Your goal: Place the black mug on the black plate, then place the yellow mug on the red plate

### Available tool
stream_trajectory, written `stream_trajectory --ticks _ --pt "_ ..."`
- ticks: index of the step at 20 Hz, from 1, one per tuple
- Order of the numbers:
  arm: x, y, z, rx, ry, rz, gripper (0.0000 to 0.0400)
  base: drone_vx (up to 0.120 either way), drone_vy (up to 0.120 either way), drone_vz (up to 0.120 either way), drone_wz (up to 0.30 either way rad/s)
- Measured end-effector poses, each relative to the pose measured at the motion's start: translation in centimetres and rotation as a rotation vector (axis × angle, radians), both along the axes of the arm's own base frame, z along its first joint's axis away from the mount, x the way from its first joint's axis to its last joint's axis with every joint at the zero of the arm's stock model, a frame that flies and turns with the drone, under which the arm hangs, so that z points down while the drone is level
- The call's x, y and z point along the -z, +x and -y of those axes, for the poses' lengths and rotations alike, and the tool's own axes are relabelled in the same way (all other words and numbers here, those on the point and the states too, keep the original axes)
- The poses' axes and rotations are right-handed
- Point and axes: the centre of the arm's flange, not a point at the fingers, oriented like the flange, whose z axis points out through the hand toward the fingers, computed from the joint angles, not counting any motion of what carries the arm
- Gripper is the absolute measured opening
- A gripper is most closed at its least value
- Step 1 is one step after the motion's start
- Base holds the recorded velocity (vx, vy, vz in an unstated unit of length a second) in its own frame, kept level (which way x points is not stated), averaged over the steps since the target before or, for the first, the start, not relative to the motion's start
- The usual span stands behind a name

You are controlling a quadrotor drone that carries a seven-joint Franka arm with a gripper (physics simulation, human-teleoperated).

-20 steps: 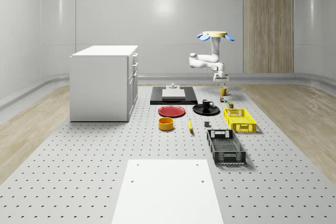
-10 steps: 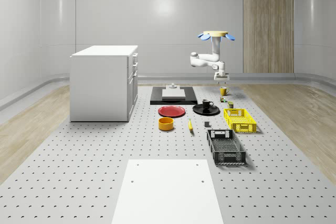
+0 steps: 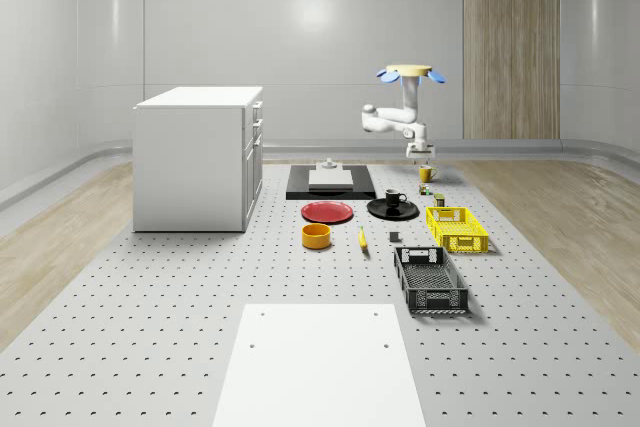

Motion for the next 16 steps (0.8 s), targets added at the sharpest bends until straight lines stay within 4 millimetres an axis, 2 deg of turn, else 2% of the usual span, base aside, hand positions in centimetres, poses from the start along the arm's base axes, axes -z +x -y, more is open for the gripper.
stream_trajectory --ticks 7,11,14,16 --pt "0.00 0.00 0.00 0.000 0.000 0.000 0.0400 -0.120 0.000 0.000 0.000" --pt "0.00 0.00 0.00 0.000 0.000 0.000 0.0400 -0.120 0.000 -0.110 0.000" --pt "0.00 0.00 0.00 0.000 0.000 0.000 0.0400 -0.120 0.000 -0.013 0.000" --pt "0.00 0.00 0.00 0.000 0.000 0.000 0.0400 -0.120 0.080 0.000 0.000"
